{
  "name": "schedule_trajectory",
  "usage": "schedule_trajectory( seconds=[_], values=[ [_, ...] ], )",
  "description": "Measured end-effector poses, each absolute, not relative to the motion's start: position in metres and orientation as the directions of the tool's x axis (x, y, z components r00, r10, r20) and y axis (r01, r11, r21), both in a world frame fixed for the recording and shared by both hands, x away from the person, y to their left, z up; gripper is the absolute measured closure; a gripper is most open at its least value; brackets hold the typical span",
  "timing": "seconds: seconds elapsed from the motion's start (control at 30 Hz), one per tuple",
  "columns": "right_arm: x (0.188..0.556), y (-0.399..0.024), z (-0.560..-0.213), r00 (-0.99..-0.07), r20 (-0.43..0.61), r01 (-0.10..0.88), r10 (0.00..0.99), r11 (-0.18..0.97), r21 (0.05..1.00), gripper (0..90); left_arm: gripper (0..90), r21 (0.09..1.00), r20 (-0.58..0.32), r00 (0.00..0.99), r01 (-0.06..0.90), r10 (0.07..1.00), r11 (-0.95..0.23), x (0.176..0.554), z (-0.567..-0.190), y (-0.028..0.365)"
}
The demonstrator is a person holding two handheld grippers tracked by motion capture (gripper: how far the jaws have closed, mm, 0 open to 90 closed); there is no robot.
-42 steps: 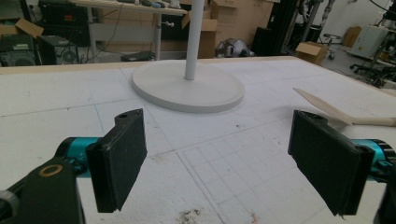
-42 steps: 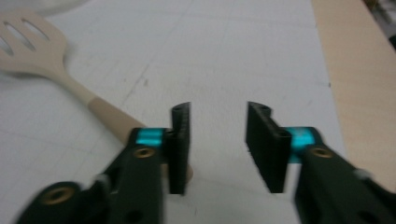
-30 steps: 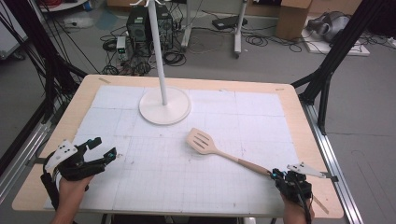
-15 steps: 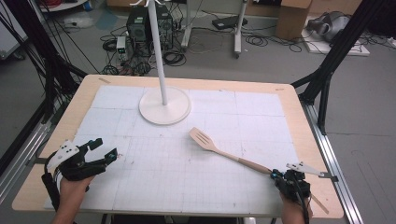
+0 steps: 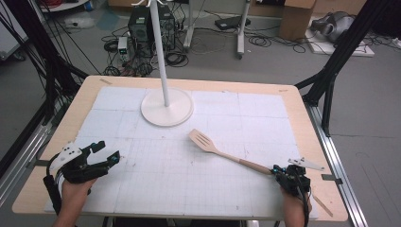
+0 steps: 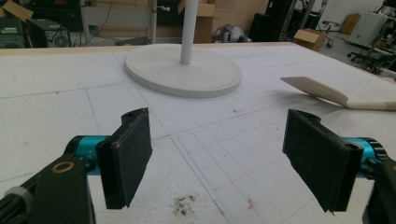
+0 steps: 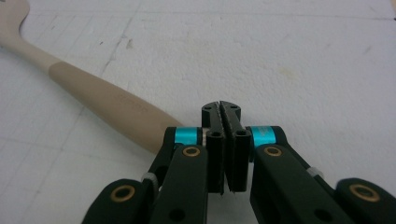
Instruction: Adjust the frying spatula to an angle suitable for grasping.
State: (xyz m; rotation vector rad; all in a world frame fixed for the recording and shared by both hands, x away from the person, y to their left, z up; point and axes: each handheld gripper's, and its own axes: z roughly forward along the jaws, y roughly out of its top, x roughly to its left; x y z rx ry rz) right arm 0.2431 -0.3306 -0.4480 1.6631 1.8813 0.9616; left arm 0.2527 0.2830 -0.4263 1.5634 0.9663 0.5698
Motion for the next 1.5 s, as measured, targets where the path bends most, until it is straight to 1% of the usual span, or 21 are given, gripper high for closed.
schedule_trajectory(
  seconds=[0.07,0.23,0.3,0.43,0.47,0.5,0.53,0.57,0.6,0.63,0.87,1.07,1.17,1.2,1.23,1.33,1.5],
  values=[
    [0.248,-0.329,-0.448,-0.182,0.123,0.662,0.976,0.029,0.749,86.6,24.1,0.962,-0.15,0.542,0.272,0.827,-0.005,0.253,-0.426,0.283],
    [0.265,-0.316,-0.447,-0.217,0.088,0.655,0.972,0.078,0.751,86.3,24.5,0.961,-0.144,0.542,0.276,0.828,-0.013,0.252,-0.427,0.283],
    [0.267,-0.314,-0.446,-0.221,0.096,0.648,0.971,0.073,0.758,86.3,24.8,0.961,-0.143,0.542,0.276,0.828,-0.015,0.252,-0.427,0.283],
    [0.282,-0.295,-0.435,-0.286,0.137,0.614,0.948,0.071,0.786,85.2,25.8,0.959,-0.144,0.542,0.282,0.828,-0.018,0.252,-0.428,0.284],
    [0.282,-0.295,-0.435,-0.286,0.137,0.614,0.948,0.071,0.786,85.2,25.8,0.959,-0.144,0.542,0.282,0.828,-0.018,0.252,-0.428,0.284],
    [0.29,-0.283,-0.428,-0.304,0.172,0.616,0.937,0.056,0.785,84.8,25.9,0.959,-0.146,0.543,0.283,0.827,-0.017,0.252,-0.427,0.284],
    [0.29,-0.283,-0.428,-0.304,0.172,0.616,0.937,0.056,0.785,84.8,25.9,0.959,-0.146,0.543,0.283,0.827,-0.017,0.252,-0.427,0.284],
    [0.297,-0.269,-0.424,-0.336,0.179,0.611,0.925,0.069,0.788,85.0,25.9,0.959,-0.143,0.542,0.282,0.828,-0.019,0.252,-0.427,0.284],
    [0.297,-0.269,-0.424,-0.336,0.179,0.611,0.925,0.069,0.788,85.0,25.9,0.959,-0.143,0.542,0.282,0.828,-0.019,0.252,-0.427,0.284],
    [0.304,-0.253,-0.422,-0.366,0.168,0.619,0.915,0.105,0.778,85.6,25.9,0.959,-0.143,0.542,0.283,0.828,-0.02,0.253,-0.427,0.284],
    [0.32,-0.224,-0.43,-0.415,0.162,0.648,0.895,0.165,0.743,87.8,26.1,0.958,-0.141,0.544,0.284,0.827,-0.024,0.253,-0.428,0.284],
    [0.332,-0.198,-0.43,-0.462,0.136,0.658,0.877,0.235,0.715,88.7,26.3,0.957,-0.143,0.544,0.288,0.827,-0.024,0.253,-0.428,0.283],
    [0.338,-0.187,-0.434,-0.484,0.117,0.671,0.867,0.281,0.686,89.4,26.4,0.957,-0.144,0.545,0.29,0.826,-0.025,0.253,-0.428,0.283],
    [0.338,-0.187,-0.434,-0.484,0.117,0.671,0.867,0.281,0.686,89.4,26.4,0.957,-0.144,0.545,0.29,0.826,-0.025,0.253,-0.428,0.283],
    [0.341,-0.185,-0.439,-0.489,0.117,0.684,0.864,0.297,0.667,89.5,26.5,0.957,-0.143,0.546,0.289,0.826,-0.025,0.253,-0.428,0.283],
    [0.341,-0.186,-0.438,-0.493,0.142,0.69,0.858,0.287,0.664,89.7,26.5,0.957,-0.143,0.545,0.289,0.826,-0.025,0.253,-0.428,0.283],
    [0.337,-0.187,-0.433,-0.549,0.135,0.667,0.825,0.335,0.666,89.7,26.5,0.956,-0.139,0.546,0.291,0.826,-0.031,0.253,-0.428,0.283]
  ],
)
